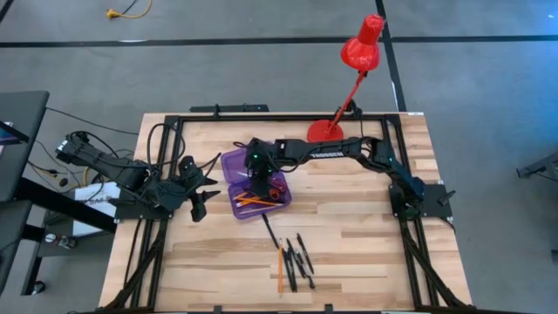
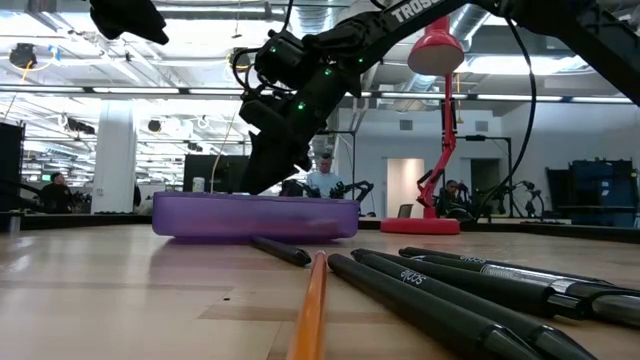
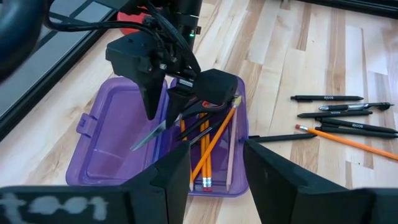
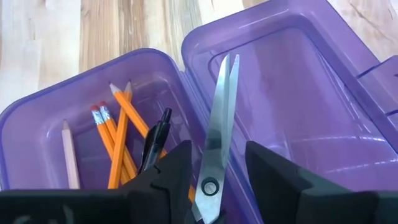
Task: Pick & place school supplies into a supply box
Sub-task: Put the black scissors into the purple supply box, then put the black pen into the purple supply box
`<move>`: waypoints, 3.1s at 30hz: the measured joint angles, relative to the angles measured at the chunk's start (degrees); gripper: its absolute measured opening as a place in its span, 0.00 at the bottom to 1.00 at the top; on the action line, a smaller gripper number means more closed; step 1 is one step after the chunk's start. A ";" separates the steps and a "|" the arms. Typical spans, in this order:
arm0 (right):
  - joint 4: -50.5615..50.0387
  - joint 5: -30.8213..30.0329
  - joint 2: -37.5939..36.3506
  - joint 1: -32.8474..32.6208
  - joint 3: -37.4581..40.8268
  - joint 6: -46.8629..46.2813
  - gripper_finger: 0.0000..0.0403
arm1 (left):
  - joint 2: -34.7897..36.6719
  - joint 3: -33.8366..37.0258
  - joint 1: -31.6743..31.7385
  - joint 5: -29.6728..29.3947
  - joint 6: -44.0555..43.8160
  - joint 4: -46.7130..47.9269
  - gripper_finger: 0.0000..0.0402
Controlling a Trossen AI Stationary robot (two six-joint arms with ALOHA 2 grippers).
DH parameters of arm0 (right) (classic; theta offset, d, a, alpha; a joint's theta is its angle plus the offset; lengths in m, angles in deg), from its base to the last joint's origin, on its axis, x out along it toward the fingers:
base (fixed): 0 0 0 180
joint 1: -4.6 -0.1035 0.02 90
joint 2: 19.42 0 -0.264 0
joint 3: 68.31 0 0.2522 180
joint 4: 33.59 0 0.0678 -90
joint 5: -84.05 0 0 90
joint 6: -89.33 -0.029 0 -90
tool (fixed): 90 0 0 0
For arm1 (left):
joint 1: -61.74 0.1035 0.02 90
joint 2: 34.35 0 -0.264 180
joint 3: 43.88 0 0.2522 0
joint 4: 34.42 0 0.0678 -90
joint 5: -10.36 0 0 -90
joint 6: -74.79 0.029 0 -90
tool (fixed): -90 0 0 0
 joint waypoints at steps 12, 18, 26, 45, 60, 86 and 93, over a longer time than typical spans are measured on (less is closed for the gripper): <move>0.11 0.13 0.00 0.00 0.02 1.47 0.42 | 0.00 0.00 0.00 0.02 0.00 0.00 0.34; 0.54 -0.09 0.05 0.33 0.02 2.73 0.38 | 0.00 0.00 0.00 0.04 0.00 0.00 0.34; 1.17 0.71 3.15 -0.36 0.02 0.38 0.36 | 0.02 -0.02 -0.02 0.45 -0.06 0.00 0.34; 0.50 -0.05 1.45 -0.51 0.04 3.99 0.08 | 0.02 -0.02 -0.72 -0.21 -0.68 0.92 0.34; -7.20 -1.52 -1.14 -4.04 0.07 10.97 0.10 | 0.02 -0.02 -0.72 -1.17 -0.92 0.89 0.34; -16.82 -3.96 -10.51 -6.70 0.01 5.49 0.50 | 0.00 -0.02 -0.72 -1.13 1.71 0.91 0.34; -27.37 -4.57 -19.21 -9.13 -0.02 -0.66 0.48 | -0.68 0.13 -0.72 2.33 5.78 -0.07 0.34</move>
